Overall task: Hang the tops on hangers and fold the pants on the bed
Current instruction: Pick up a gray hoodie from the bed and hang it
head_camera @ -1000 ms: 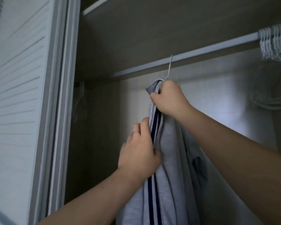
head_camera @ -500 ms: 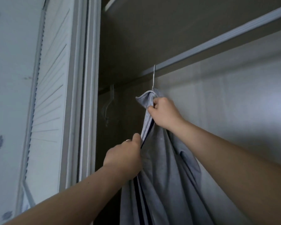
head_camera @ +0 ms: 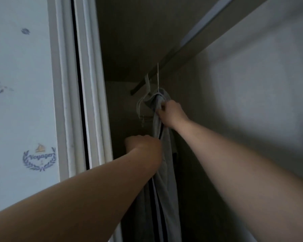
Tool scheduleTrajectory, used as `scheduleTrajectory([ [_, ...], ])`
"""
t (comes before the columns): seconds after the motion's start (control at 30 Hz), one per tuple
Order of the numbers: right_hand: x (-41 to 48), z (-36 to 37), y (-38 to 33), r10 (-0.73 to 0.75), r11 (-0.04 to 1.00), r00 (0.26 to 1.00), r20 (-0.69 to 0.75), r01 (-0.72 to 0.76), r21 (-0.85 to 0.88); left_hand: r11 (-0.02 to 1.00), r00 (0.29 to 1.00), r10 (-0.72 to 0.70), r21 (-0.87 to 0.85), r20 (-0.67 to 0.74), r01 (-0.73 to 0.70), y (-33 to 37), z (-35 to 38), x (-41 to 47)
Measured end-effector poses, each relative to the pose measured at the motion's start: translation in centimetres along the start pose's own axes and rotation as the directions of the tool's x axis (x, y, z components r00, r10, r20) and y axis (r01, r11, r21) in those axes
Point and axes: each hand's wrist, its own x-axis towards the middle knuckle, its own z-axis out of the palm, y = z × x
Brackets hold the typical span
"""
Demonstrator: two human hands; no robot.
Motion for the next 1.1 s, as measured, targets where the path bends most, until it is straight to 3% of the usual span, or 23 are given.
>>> scheduleTrajectory([
  [0.13, 1.7, 2.4, -0.1, 0.034, 0.997, 0.999, 0.023, -0.035, 0.067, 0.999, 1.000, -0.020, 0.038, 0.012, 0.020, -0.2, 0.1, 1.0],
  [0.43, 0.3, 2.1, 1.2, -0.076, 0.962, 0.997, -0.035, 0.082, 0.259, 0.996, 0.999, -0.031, 0.080, -0.020, 0.032, -0.3, 0.2, 0.9],
  [0.47, -0.4, 1.7, 1.8, -0.088, 0.970, 0.994, -0.061, 0.100, 0.221, 0.995, 0.999, -0.028, 0.093, -0.019, 0.029, -0.2, 0.0, 0.6],
  [0.53, -2.2, 0.7, 3.2, -0.121, 0.993, 0.987, -0.102, 0.119, -0.020, 0.989, 1.000, -0.014, 0.146, -0.008, 0.015, 0.1, -0.3, -0.1],
  [0.6, -4.1, -0.4, 4.6, -0.124, 0.959, 0.988, -0.097, 0.094, -0.268, 0.974, 1.000, 0.002, 0.226, -0.020, 0.003, 0.6, -0.3, -1.0],
  [0.7, -6.9, -2.1, 6.0, -0.091, 0.885, 0.992, -0.084, 0.041, -0.464, 0.944, 0.991, 0.075, 0.327, -0.113, -0.035, 0.8, -0.3, -3.0],
  [0.9, -13.3, -4.6, 3.1, -0.076, 0.843, 0.990, -0.115, 0.003, -0.538, 0.934, 0.924, 0.240, 0.332, -0.299, -0.135, -1.5, -0.4, -8.9],
  [1.1, -21.1, -4.5, -4.3, -0.069, 0.851, 0.993, -0.098, 0.007, -0.525, 0.942, 0.874, 0.273, 0.298, -0.401, -0.158, -8.0, 1.6, -17.7],
])
